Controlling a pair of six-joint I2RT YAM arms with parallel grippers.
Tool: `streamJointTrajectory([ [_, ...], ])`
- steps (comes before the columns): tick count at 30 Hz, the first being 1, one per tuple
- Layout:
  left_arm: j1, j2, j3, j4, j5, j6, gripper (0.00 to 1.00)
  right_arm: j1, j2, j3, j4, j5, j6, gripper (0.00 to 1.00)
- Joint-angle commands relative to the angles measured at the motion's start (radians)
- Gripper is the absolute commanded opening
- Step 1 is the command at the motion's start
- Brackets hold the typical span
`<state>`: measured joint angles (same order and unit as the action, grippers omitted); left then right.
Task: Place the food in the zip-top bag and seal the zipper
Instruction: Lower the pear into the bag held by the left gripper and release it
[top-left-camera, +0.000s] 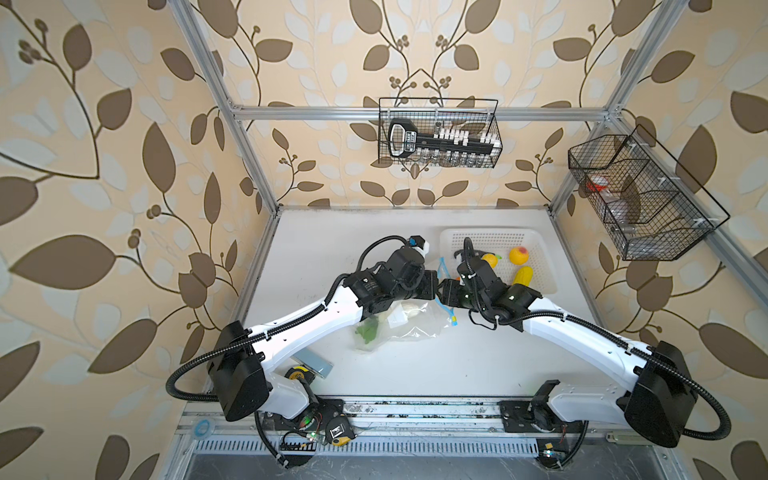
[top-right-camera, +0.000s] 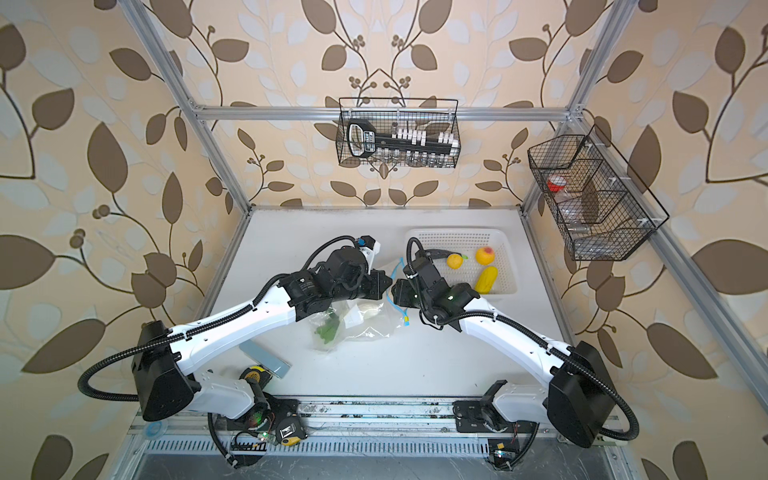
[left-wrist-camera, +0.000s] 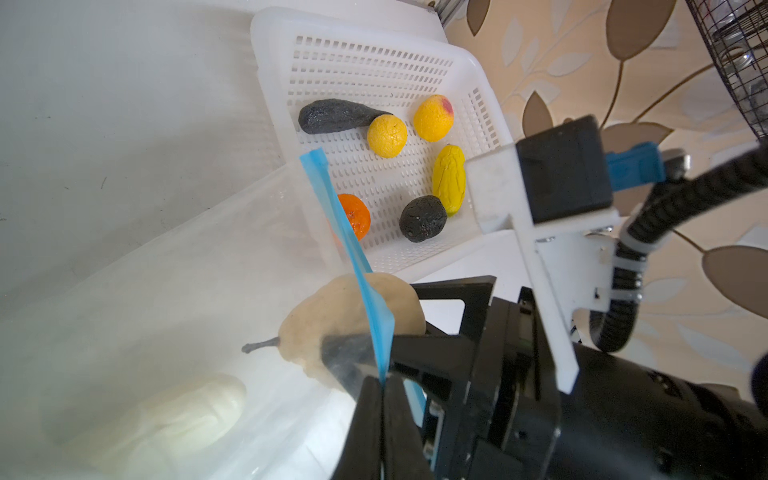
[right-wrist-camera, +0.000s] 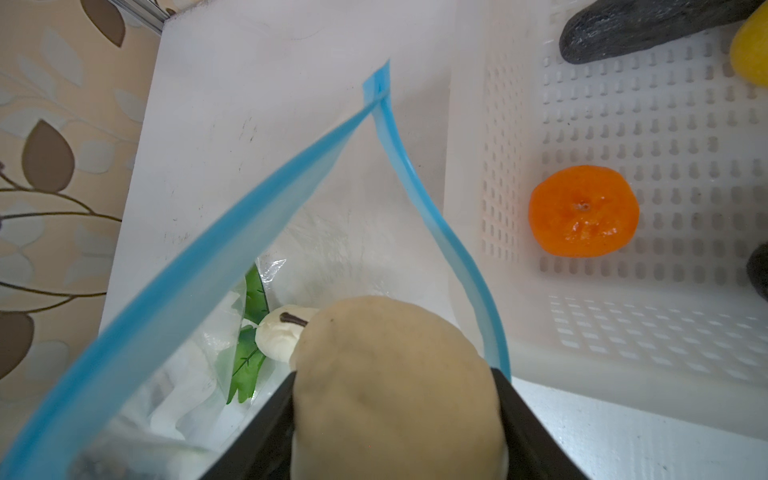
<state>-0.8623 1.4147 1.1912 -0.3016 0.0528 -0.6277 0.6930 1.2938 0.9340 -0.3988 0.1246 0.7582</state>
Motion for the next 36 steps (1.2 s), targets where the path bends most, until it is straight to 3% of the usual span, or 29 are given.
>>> streamJointTrajectory([
  [1,0.008,-0.049,-0.001,0.043,0.002,-0.001,0.0,0.006,0.016,0.022,0.003,0.021,-0.002,0.61],
  [36,0.008,-0.042,0.007,0.041,0.004,0.004,0.0,0.008,0.036,0.032,-0.016,0.049,-0.011,0.8],
])
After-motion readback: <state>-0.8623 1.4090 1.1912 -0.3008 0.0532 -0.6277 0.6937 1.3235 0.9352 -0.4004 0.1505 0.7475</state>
